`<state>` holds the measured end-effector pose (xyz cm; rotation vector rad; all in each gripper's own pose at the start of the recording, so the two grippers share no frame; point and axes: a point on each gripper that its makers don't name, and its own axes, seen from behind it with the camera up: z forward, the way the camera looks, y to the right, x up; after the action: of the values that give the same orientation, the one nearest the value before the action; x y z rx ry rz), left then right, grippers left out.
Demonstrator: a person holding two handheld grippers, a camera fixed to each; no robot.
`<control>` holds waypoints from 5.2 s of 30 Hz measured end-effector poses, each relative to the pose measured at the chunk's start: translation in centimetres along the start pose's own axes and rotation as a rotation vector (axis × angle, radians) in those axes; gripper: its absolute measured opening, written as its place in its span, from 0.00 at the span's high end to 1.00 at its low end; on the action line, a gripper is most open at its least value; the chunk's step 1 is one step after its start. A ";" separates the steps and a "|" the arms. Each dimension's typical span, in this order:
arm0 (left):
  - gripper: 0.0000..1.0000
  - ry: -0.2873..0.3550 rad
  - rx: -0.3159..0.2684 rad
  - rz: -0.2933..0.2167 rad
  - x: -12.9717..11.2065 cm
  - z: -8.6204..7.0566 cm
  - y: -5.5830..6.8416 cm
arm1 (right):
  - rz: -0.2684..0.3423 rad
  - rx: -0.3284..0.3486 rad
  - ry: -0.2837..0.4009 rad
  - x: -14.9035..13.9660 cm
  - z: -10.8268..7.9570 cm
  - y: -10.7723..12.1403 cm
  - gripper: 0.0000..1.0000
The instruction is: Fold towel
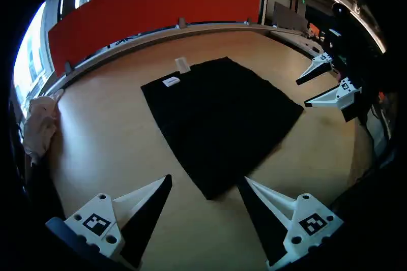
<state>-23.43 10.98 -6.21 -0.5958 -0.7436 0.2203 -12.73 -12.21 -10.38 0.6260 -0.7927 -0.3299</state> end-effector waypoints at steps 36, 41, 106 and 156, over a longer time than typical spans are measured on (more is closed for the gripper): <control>0.29 -0.125 -0.013 0.031 -2.2 1.8 0.0 | -0.007 0.075 -0.065 -2.9 1.6 -0.6 0.36; 0.31 -0.123 -0.004 0.033 -2.2 1.9 0.2 | -0.014 0.080 -0.064 -2.9 1.5 -0.8 0.43; 0.87 -0.010 0.058 -0.158 6.3 -6.6 1.7 | -0.014 0.030 0.088 6.5 -7.3 -0.1 0.84; 0.88 -0.001 0.039 -0.173 8.7 -8.2 2.1 | -0.036 0.049 0.048 7.3 -8.7 -0.4 0.84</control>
<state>-11.46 12.52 -7.24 -0.4914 -0.7860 0.0757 -1.36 -12.66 -11.21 0.6921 -0.7460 -0.3281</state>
